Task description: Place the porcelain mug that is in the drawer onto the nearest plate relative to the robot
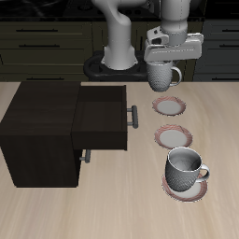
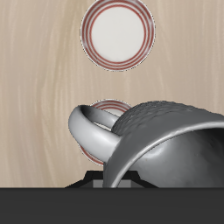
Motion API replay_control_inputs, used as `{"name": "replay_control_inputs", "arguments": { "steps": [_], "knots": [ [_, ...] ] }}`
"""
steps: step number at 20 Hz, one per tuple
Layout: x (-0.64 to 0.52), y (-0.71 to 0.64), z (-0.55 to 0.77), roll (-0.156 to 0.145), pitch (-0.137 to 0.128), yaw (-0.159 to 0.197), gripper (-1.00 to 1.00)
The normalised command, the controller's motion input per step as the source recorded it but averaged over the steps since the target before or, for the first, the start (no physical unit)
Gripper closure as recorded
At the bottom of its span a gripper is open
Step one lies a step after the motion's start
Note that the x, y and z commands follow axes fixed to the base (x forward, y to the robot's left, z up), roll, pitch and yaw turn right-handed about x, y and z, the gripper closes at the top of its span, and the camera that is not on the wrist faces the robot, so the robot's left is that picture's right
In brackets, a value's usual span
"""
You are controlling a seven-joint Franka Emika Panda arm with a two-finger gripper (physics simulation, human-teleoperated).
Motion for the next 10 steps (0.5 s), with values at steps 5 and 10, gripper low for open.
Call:
{"name": "replay_control_inputs", "arguments": {
  "steps": [5,10],
  "knots": [
    [0.03,0.15,-0.38,0.026,0.074,-0.042,1.0],
    [0.0,0.15,-0.31,0.027,0.065,-0.014,1.0]
  ]
}}
